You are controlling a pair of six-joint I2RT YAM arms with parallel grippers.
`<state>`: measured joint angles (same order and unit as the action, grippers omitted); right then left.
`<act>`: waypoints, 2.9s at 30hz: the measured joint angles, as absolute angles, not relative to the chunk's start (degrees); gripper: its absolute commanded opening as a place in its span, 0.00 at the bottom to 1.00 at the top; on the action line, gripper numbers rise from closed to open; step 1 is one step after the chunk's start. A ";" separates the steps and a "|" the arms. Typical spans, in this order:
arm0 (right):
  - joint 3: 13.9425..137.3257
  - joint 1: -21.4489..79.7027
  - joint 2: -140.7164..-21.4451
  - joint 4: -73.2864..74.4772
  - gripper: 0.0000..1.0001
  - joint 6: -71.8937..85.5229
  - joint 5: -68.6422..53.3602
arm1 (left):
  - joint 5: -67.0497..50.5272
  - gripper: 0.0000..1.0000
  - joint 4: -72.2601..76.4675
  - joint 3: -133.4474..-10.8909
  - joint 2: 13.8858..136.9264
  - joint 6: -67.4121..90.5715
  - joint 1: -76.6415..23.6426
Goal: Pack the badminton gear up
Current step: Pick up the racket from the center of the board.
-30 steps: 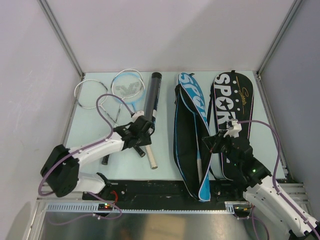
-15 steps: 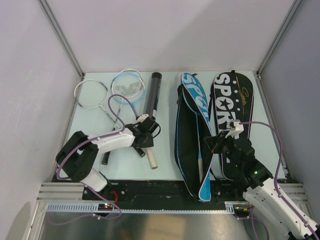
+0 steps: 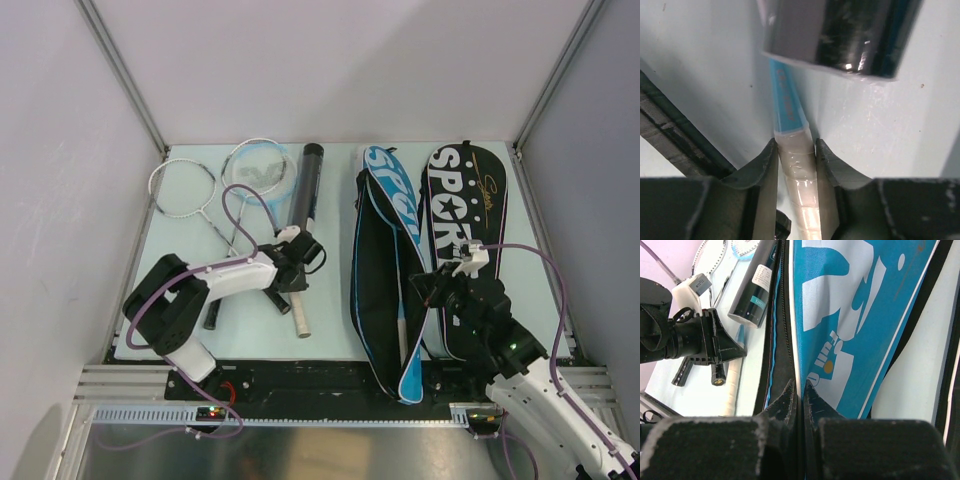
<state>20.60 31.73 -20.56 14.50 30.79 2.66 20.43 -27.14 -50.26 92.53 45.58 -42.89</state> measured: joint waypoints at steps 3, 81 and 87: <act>20.62 31.62 -20.56 14.74 0.00 30.76 2.66 | 20.93 0.13 -27.22 -50.30 92.55 45.93 -42.72; 21.15 31.14 -22.98 13.02 0.00 31.00 2.20 | 21.17 0.50 -28.36 -52.62 90.85 42.57 -37.04; 21.15 30.96 -22.28 13.41 0.00 30.79 2.20 | 22.55 0.45 -28.47 -56.25 95.92 40.49 -34.30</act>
<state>21.15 30.96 -22.28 13.41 30.79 2.20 22.55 -28.47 -56.25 95.92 40.49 -34.30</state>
